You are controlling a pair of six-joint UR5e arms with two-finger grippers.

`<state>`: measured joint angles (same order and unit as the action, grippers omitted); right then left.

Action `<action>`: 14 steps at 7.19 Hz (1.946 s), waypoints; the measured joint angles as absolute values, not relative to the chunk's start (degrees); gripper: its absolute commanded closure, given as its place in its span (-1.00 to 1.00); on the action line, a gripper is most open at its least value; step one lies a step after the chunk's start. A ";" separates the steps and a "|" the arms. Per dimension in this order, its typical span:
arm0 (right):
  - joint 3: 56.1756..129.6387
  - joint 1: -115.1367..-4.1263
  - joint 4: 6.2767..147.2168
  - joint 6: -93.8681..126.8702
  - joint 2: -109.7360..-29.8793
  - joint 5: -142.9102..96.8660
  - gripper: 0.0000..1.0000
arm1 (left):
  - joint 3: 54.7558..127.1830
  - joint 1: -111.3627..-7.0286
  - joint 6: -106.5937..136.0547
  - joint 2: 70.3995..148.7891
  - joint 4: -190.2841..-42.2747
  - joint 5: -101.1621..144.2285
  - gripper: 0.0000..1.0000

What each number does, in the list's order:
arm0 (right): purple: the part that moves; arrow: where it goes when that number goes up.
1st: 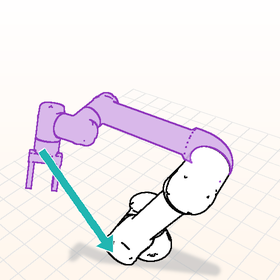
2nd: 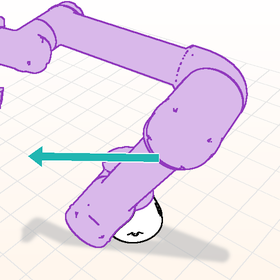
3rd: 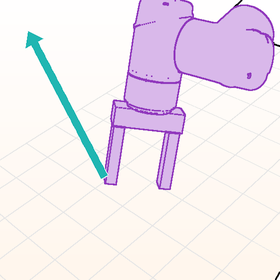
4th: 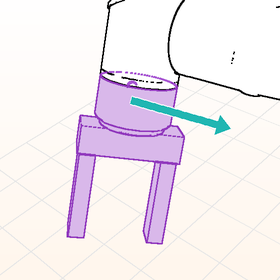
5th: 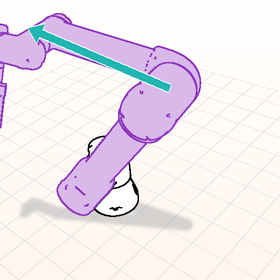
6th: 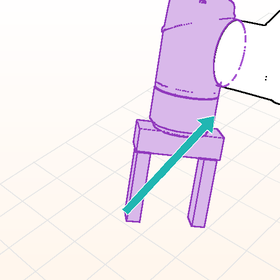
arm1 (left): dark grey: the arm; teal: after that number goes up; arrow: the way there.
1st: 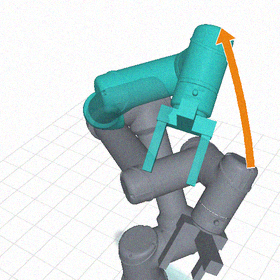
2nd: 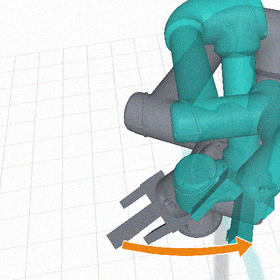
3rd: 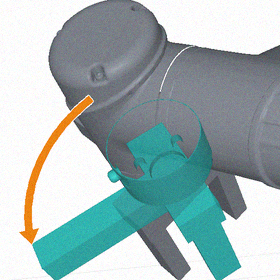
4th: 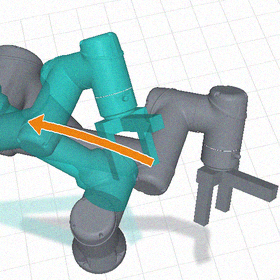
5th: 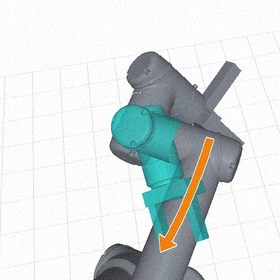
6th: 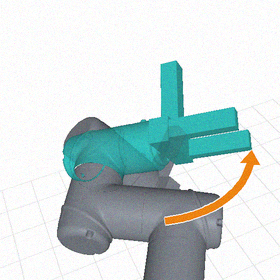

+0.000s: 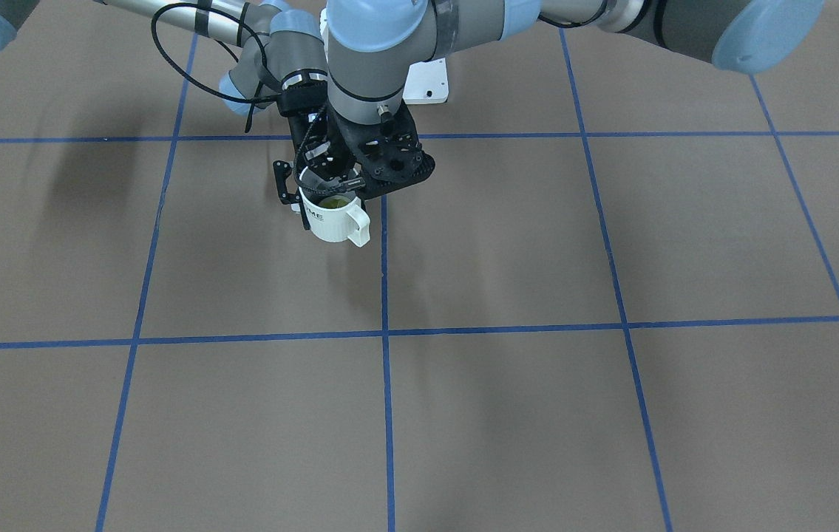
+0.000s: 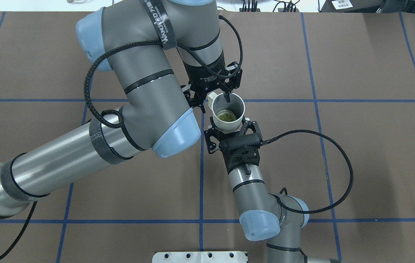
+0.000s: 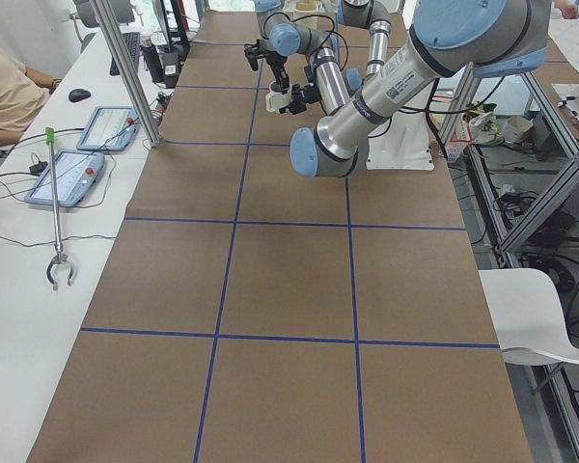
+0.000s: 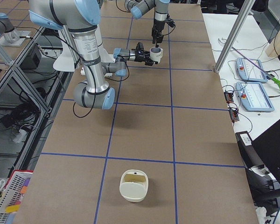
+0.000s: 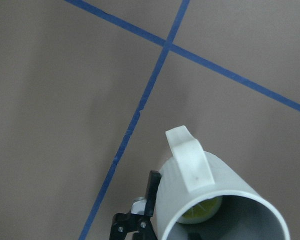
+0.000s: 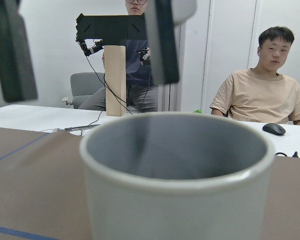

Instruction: Left arm hands cup to right arm to dump lemon

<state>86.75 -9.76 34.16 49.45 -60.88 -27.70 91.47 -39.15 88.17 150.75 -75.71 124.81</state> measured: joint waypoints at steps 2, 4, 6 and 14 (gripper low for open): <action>87.25 -10.00 33.15 49.67 -61.70 -27.74 0.63 | 94.63 -41.12 88.38 150.56 -75.55 124.88 -1.00; 87.58 -11.49 26.71 50.05 -64.85 -29.15 0.62 | 95.82 -41.79 88.47 150.11 -75.50 124.64 -1.00; 87.87 -13.99 16.67 50.32 -71.39 -31.30 0.62 | 95.92 -41.99 88.43 149.74 -75.50 124.47 -1.00; 77.95 -19.29 -41.14 61.62 -112.08 -38.03 0.70 | 95.99 -41.71 88.51 148.18 -75.59 123.01 -1.00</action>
